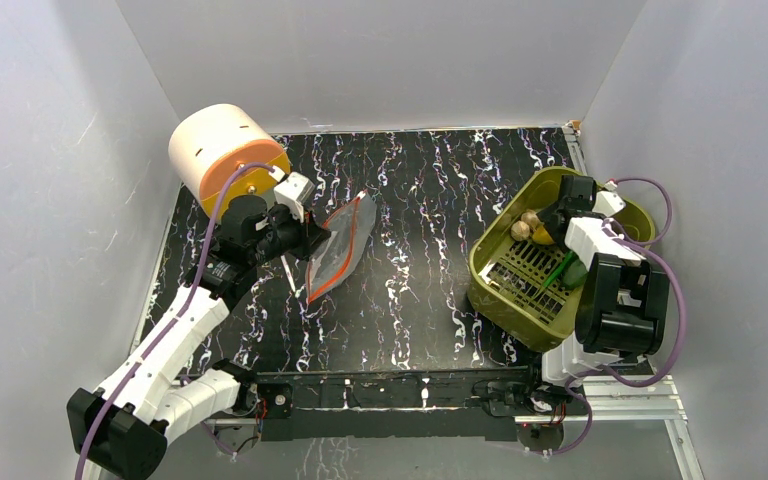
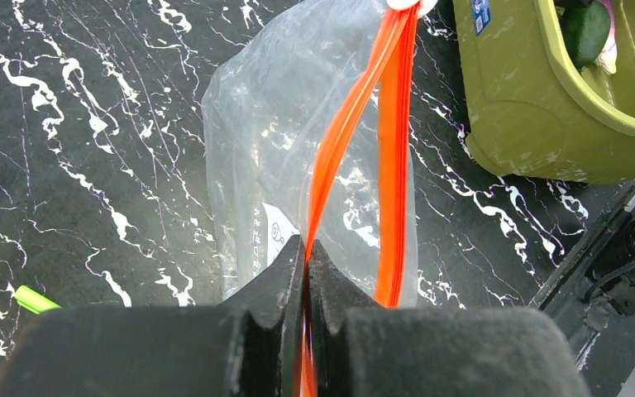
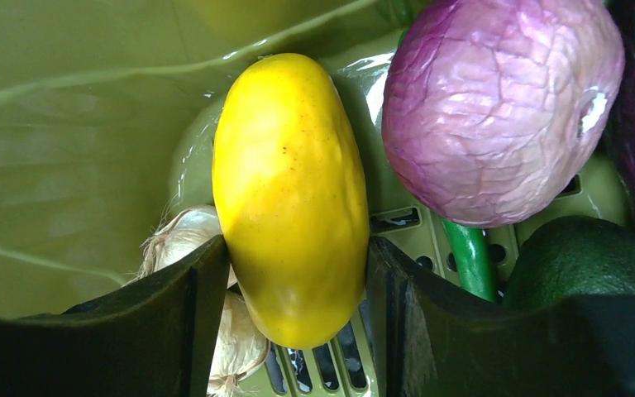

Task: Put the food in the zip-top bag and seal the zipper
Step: Pick up the fake fruit from the bin.

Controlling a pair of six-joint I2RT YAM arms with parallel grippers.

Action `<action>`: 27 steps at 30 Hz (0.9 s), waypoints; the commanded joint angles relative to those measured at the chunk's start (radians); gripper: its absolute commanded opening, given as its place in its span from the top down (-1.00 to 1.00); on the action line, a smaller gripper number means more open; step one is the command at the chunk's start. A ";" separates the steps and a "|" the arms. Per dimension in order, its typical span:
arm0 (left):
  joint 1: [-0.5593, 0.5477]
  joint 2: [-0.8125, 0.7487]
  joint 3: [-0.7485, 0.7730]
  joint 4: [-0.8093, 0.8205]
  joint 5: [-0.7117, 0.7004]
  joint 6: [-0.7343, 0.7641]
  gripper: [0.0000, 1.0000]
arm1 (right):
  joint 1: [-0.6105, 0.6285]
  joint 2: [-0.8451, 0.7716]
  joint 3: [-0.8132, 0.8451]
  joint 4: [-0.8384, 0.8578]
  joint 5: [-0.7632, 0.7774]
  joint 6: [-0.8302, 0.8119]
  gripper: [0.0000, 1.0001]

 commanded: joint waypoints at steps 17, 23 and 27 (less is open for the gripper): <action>-0.005 -0.032 -0.006 0.001 -0.027 0.014 1.00 | -0.006 -0.157 -0.069 0.116 0.005 -0.043 0.23; -0.005 -0.035 -0.010 0.006 -0.031 0.014 1.00 | 0.007 -0.254 -0.056 0.082 0.061 -0.080 0.26; -0.005 -0.026 -0.008 0.005 -0.042 0.012 1.00 | 0.023 -0.317 -0.037 0.060 0.081 -0.102 0.27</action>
